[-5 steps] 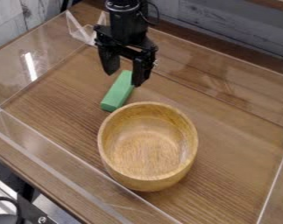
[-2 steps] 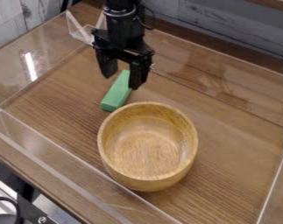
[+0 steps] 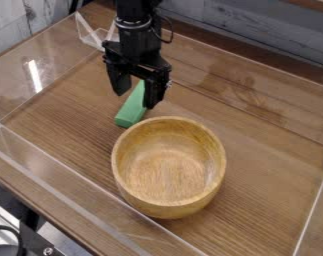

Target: Put the green block in the brown bowl

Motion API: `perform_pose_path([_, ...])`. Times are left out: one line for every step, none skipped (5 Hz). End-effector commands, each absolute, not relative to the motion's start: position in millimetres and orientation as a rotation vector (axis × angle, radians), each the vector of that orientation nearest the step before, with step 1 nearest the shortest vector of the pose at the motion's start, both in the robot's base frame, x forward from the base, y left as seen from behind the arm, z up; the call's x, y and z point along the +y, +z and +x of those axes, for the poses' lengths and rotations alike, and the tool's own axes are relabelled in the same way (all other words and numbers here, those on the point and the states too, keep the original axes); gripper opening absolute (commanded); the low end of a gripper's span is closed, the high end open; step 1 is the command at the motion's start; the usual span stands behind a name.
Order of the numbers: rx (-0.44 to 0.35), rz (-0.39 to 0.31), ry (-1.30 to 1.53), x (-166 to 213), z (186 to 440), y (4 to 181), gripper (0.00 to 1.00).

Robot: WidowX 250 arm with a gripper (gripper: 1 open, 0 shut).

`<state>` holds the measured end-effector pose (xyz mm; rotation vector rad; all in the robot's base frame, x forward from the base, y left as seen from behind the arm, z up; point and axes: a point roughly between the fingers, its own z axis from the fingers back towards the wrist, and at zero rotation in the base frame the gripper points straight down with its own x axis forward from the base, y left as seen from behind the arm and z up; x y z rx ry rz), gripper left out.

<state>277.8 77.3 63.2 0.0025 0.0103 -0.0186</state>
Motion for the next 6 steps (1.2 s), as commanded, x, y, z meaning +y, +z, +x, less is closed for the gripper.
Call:
perform_pose_path([-0.027, 0.022, -0.02, 84, 282, 66.7, 1.0])
perform_pose_path([-0.025, 0.025, -0.028, 86, 282, 61.0, 1.0])
perform_pose_path([-0.023, 0.027, -0.038, 87, 282, 55.9, 1.0])
perform_pose_path([-0.02, 0.029, -0.045, 88, 282, 50.9, 1.0])
perform_pose_path([-0.016, 0.03, -0.05, 89, 282, 46.3, 1.0])
perform_pose_path([-0.012, 0.032, -0.054, 91, 282, 42.3, 1.0])
